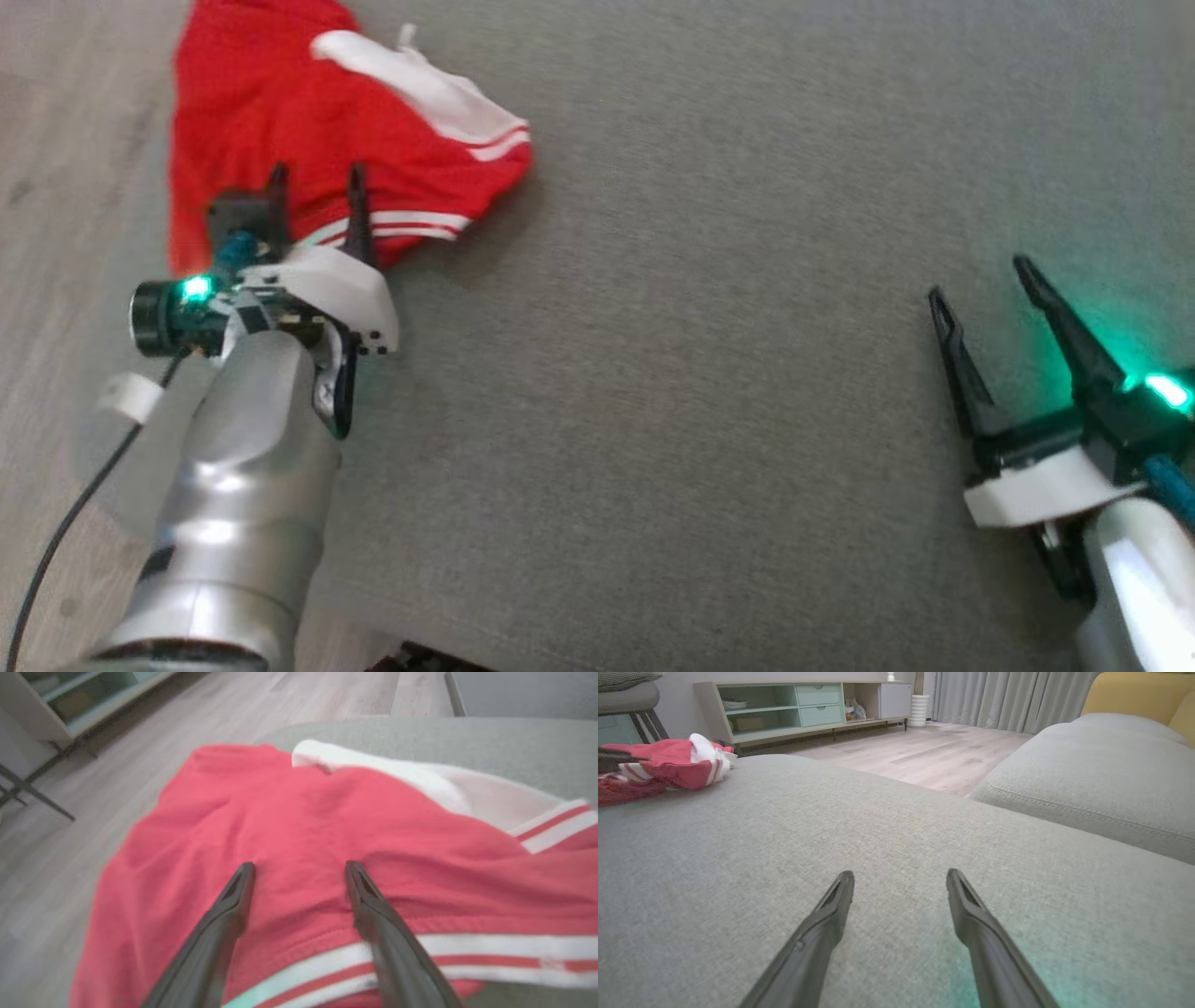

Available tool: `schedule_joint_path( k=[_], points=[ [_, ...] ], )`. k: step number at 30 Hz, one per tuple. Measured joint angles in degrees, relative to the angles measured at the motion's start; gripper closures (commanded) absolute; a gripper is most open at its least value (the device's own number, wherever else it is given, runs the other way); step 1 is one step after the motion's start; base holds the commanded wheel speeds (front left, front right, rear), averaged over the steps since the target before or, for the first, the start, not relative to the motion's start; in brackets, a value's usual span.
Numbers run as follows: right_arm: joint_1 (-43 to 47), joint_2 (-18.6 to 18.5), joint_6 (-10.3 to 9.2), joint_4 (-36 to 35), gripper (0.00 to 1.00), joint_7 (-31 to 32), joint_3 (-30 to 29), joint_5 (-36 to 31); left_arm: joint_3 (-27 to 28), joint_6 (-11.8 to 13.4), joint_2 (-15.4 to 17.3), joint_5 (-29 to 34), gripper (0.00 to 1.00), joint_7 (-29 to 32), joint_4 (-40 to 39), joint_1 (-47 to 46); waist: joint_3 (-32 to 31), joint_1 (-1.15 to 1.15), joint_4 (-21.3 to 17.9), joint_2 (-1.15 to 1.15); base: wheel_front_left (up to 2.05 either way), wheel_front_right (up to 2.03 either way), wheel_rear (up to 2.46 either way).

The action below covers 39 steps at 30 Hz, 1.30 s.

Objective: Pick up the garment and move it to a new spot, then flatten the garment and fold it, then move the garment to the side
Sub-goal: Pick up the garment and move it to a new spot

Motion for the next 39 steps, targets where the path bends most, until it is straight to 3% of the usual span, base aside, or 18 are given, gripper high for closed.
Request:
schedule_joint_path(
  k=[1,2,3,4,6,13,19,23,29,39],
  points=[
    [-0.68,0.03,0.00,-0.32,0.00,-0.01,0.08,0.00,0.89,-0.13,-0.08,-1.24,0.00,0.12,2.03,-0.81,0.59,-0.01,-0.75,0.00,0.00,0.00,0.00],
    [-1.25,0.11,0.00,-0.59,0.00,-0.12,0.07,0.00,1.36,-0.60,-0.03,-2.16,0.07,0.31,3.94,-1.50,1.13,-0.01,-1.49,0.00,0.00,0.00,0.00],
    [-1.71,0.20,0.00,-0.83,0.00,-0.16,0.04,0.00,1.94,-1.12,0.04,-2.81,0.65,0.05,5.45,-2.09,1.63,-0.01,-2.23,0.00,0.00,0.00,0.00],
    [-2.11,0.41,0.00,-0.98,0.00,-0.16,-0.03,0.00,2.31,-1.76,0.14,-3.32,1.00,-0.58,6.67,-2.66,2.03,-0.01,-2.90,0.00,0.00,0.00,0.00],
    [-2.72,0.69,0.00,-1.30,0.00,-0.27,-0.13,0.00,2.27,-3.13,0.44,-3.35,1.00,-1.27,8.94,-4.06,2.64,-0.01,-4.10,0.00,0.00,0.00,0.00],
    [-2.85,2.92,0.00,1.99,0.00,-0.23,-0.96,0.01,0.73,-3.63,2.36,-2.24,1.00,-7.39,12.13,-5.06,-0.64,0.00,-5.51,0.00,0.00,0.00,0.00],
    [0.46,7.23,-0.01,4.04,0.00,-0.05,-0.44,0.64,-1.14,-4.43,5.01,-0.13,1.00,-8.55,7.61,-6.38,-6.30,-0.01,-6.79,0.00,0.00,0.00,0.00],
    [2.46,10.01,0.00,4.54,0.00,-0.05,0.44,1.43,-2.58,-5.16,6.73,0.92,1.00,-8.86,0.26,-7.66,-11.50,-0.02,-9.13,0.00,0.00,0.00,0.00],
    [8.38,11.70,-0.01,4.47,0.00,0.10,0.66,2.03,-6.05,-6.48,6.46,2.40,1.00,-7.38,-10.85,-7.16,-19.22,-0.04,-15.05,0.00,0.00,0.00,0.00],
    [10.72,12.52,0.00,2.90,0.00,0.12,2.09,2.01,-10.07,-7.60,3.77,-0.30,1.00,0.93,-29.15,-1.51,-24.39,-0.02,-31.05,0.00,0.00,0.00,0.00]
  ],
)
